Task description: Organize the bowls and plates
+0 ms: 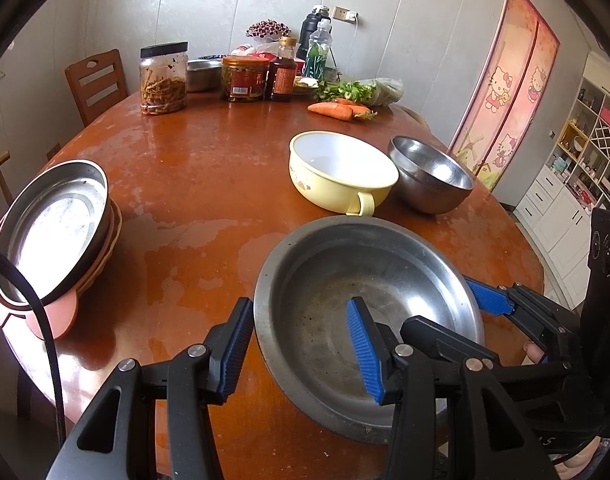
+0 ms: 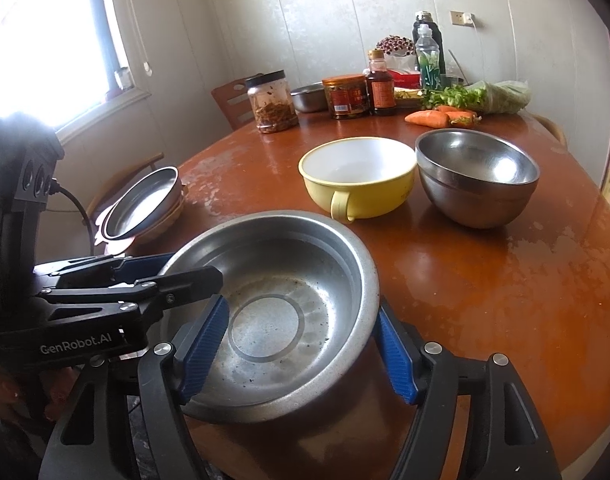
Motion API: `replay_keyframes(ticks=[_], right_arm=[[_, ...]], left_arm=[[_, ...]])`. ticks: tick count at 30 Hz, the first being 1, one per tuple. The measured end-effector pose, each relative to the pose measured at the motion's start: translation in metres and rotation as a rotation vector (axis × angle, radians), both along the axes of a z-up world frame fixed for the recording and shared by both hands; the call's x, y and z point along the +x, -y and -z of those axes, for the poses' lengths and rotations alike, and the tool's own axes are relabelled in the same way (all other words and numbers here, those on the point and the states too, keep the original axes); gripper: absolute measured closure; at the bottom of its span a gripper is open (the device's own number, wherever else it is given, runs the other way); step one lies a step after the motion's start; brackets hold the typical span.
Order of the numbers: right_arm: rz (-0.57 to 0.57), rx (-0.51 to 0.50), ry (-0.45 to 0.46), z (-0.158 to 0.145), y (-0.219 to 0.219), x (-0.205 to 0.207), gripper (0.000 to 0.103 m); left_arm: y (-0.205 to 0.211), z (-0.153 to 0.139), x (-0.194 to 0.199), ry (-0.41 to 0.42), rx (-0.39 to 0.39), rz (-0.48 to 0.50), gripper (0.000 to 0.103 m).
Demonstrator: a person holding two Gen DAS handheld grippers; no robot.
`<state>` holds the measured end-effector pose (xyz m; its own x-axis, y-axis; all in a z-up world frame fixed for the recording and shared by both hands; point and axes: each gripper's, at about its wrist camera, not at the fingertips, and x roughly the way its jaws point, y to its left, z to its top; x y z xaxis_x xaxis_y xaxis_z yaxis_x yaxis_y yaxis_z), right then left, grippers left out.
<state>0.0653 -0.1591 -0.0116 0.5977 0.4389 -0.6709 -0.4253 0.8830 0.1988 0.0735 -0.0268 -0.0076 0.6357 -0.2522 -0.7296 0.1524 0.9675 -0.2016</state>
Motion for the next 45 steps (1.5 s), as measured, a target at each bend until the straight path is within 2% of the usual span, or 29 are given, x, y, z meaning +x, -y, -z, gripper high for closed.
replay_keyframes(ticks=[23, 37, 45], right_arm=[[0.027, 0.025, 0.038, -0.009, 0.013, -0.004, 0.028], [0.074, 0.066, 0.064, -0.016, 0.040, -0.004, 0.028], [0.168, 0.080, 0.070, -0.024, 0.074, 0.012, 0.028]], left_arm=[[0.008, -0.014, -0.006, 0.019, 0.060, -0.030, 0.050], [0.026, -0.030, -0.001, 0.044, 0.062, -0.013, 0.049], [0.055, -0.051, 0.022, 0.066, 0.053, 0.042, 0.048]])
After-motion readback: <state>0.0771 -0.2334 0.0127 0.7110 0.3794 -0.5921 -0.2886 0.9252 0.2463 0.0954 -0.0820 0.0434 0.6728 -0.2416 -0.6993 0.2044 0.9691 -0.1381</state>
